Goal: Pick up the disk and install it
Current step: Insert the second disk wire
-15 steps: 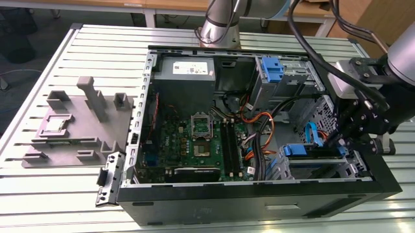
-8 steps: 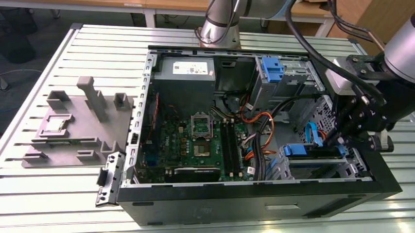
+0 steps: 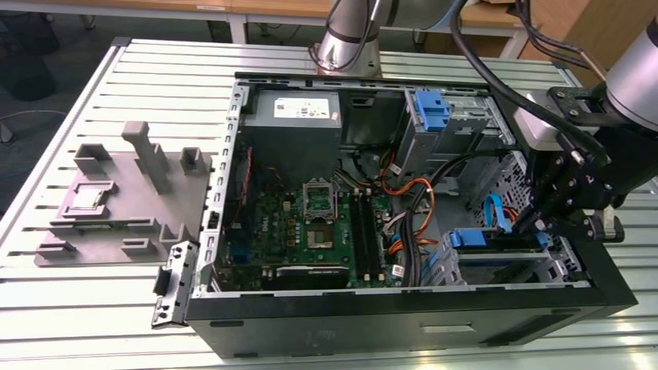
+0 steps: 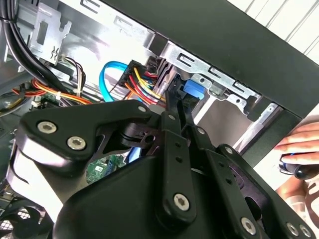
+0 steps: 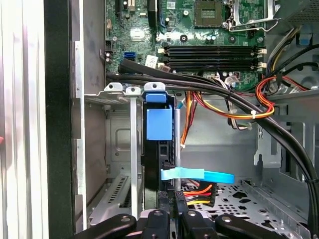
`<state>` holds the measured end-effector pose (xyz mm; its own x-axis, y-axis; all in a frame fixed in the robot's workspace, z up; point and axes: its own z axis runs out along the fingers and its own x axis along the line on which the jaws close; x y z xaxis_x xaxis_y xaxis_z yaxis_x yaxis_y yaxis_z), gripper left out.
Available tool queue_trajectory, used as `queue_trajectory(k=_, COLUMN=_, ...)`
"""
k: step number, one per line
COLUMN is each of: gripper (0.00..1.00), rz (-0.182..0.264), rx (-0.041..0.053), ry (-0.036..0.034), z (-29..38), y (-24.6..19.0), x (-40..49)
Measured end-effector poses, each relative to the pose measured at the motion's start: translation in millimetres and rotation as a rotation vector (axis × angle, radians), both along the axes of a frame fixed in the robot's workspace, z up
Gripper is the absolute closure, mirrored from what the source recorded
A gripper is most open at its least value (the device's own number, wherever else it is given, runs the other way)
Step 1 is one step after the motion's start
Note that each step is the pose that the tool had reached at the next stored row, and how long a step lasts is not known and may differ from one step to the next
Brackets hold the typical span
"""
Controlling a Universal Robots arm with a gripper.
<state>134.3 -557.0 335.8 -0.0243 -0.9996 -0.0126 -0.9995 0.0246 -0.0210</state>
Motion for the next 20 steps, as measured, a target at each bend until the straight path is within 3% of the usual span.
queue_trajectory(k=11, gripper=0.84, rz=-0.001, rx=-0.0147, ry=0.0, z=-0.3, y=0.2, x=-1.5)
queue_trajectory(k=20, gripper=0.84, rz=-0.002, rx=-0.0166, ry=0.0, z=-0.7, y=1.6, x=-3.5)
